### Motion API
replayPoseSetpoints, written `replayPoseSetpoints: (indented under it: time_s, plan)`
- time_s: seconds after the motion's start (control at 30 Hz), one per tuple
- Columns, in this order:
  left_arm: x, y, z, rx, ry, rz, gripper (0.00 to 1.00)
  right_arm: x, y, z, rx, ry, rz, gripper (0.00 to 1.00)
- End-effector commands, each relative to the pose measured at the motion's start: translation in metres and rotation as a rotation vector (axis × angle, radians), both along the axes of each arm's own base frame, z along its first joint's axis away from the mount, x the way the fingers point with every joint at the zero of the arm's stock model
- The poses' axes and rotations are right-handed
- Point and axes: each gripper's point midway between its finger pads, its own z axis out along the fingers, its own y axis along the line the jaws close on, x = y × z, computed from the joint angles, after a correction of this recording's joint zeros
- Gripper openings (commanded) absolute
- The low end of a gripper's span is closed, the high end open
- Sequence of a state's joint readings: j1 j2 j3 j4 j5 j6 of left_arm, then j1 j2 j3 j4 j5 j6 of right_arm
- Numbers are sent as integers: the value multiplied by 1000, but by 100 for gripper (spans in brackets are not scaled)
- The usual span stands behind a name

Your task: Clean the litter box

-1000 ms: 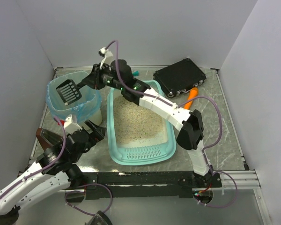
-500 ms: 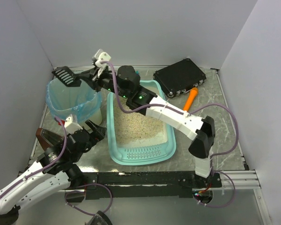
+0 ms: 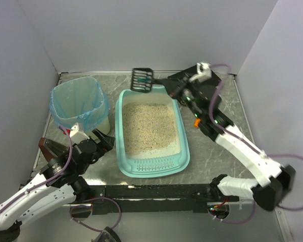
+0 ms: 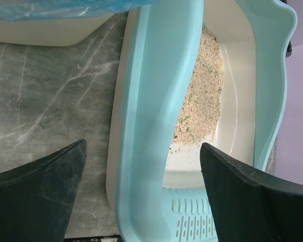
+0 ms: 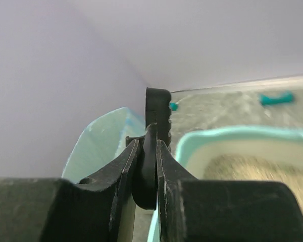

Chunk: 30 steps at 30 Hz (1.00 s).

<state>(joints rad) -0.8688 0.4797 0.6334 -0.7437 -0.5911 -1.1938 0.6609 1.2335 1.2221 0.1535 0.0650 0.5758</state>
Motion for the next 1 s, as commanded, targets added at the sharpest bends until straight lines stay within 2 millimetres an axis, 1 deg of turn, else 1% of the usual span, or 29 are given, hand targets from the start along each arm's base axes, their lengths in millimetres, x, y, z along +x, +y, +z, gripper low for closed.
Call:
replayPoseSetpoints:
  time_s: [0.0,0.03,0.07,0.13,0.17,0.2,0.23,0.27,0.3,0.33,0.37,0.4,0.47,0.5,0.53,0.57,0.6,0.63,0.7,0.73,0.77,0.8,0.83,0.87,0.9,0.93,0.97]
  plan:
    - [6,-10,5,-12,-9,-18,97,-23,-44,-24,165,131,-90,2]
    - [6,-12,4,-18,-6,-18,97,-30,-53,-26,163,133,-105,2]
    - [7,-13,3,-16,-4,-19,97,-31,-55,-56,122,190,-115,2]
    - [8,-15,-1,-7,3,-20,97,-37,-55,-81,96,243,-104,4]
    - [8,-16,-4,-3,9,-22,97,-39,-55,-111,63,315,-107,4]
    - [9,-16,-7,6,17,-18,97,-41,-52,-122,62,347,-93,4]
    - [9,-16,-8,3,21,-13,97,-41,-48,-141,58,398,-82,4]
    - [9,-15,-9,7,24,-9,97,-44,-46,-163,42,446,-77,5]
    - [9,-15,-10,9,28,-8,97,-44,-40,-167,53,447,-51,8]
    - [9,-15,-11,9,29,-8,97,-47,-31,-181,35,478,-5,12]
    - [9,-16,-11,8,29,-12,97,-46,-30,-189,22,489,-5,16]
    - [9,-16,-11,3,30,-9,97,-47,-30,-196,0,513,-8,26]
    - [8,-15,-11,1,31,-6,97,-44,-31,-203,-21,546,-30,36]
    - [7,-13,-11,-4,34,2,97,-46,-36,-210,-45,569,-51,45]
    - [7,-11,-11,-3,35,7,97,-48,-43,-212,-59,574,-79,59]
    - [6,-11,-11,-3,34,5,97,-45,-52,-212,-66,559,-126,99]
    - [5,-9,-11,-1,36,7,97,-45,-59,-209,-70,544,-156,100]
    - [5,-9,-10,-4,33,6,97,-48,-68,-200,-72,514,-177,100]
    - [5,-8,-8,1,27,10,97,-48,-81,-185,-79,447,-220,100]
    - [4,-4,-10,11,37,21,97,-50,-89,-165,-83,385,-233,100]
    - [5,-2,-9,17,37,35,97,-54,-98,-165,-114,389,-261,100]
    - [6,-1,-6,20,31,38,97,-53,-109,-158,-134,366,-309,100]
    - [5,0,-6,29,35,42,97,-55,-119,-142,-167,321,-331,100]
    - [6,1,-4,28,34,46,97,-58,-127,-144,-210,327,-358,100]
    - [7,3,-1,33,28,58,97,-58,-138,-141,-236,317,-401,100]
    - [7,5,1,38,23,65,97,-61,-149,-132,-261,289,-436,100]
    - [6,7,1,45,26,66,97,-63,-158,-131,-276,292,-470,100]
